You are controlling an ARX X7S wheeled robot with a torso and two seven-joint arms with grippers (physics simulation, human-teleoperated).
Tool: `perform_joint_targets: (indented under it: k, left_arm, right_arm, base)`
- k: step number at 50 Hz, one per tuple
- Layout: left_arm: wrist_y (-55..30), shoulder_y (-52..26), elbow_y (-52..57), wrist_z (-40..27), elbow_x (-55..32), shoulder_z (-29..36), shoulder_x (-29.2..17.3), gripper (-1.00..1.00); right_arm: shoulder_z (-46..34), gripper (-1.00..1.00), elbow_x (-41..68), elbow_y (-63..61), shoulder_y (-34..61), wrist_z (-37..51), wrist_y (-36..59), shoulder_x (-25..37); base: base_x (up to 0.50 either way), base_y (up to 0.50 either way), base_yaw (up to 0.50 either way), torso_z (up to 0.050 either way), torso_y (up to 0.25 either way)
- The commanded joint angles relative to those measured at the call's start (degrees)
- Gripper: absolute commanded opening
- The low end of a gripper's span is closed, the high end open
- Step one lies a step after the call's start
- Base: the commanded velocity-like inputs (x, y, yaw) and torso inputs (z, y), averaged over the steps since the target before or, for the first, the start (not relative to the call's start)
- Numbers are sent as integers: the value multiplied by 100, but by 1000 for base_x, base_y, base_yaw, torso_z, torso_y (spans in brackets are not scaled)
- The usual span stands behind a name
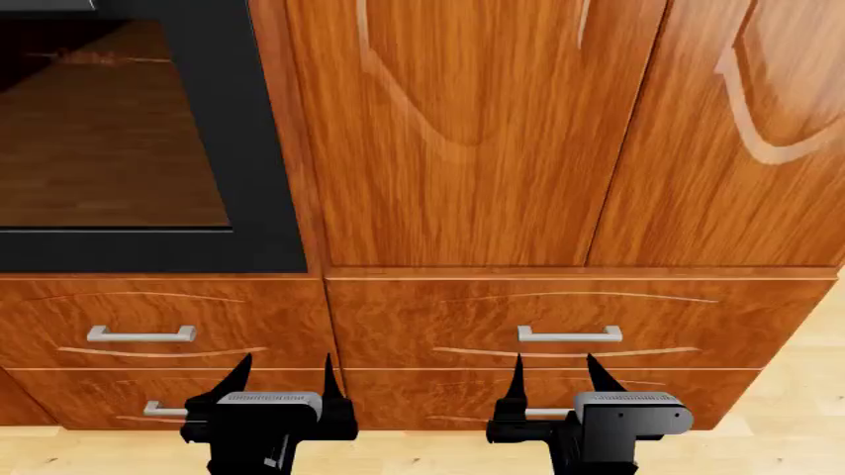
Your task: Open the oven door
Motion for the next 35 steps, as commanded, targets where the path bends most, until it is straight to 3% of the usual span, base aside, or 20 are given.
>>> perform_joint_targets:
  k: [1, 14, 35]
  left_arm:
    - [-3, 12, 1, -97, -96, 98, -95, 100]
    - [71, 35, -16, -316, -230, 368, -302, 100]
    - [-27, -33, -51, -515, -396, 550, -449, 100]
  right_arm:
    - [-109, 100, 81, -4, 20, 126, 54, 89]
    - [-407, 100, -20, -154, -11, 500, 92, 314]
    - [-589, 100, -198, -2189, -521, 728, 137, 681]
  base:
    - [0, 0, 0, 0, 0]
    - [0, 0, 0, 0, 0]
    - [0, 0, 0, 0, 0]
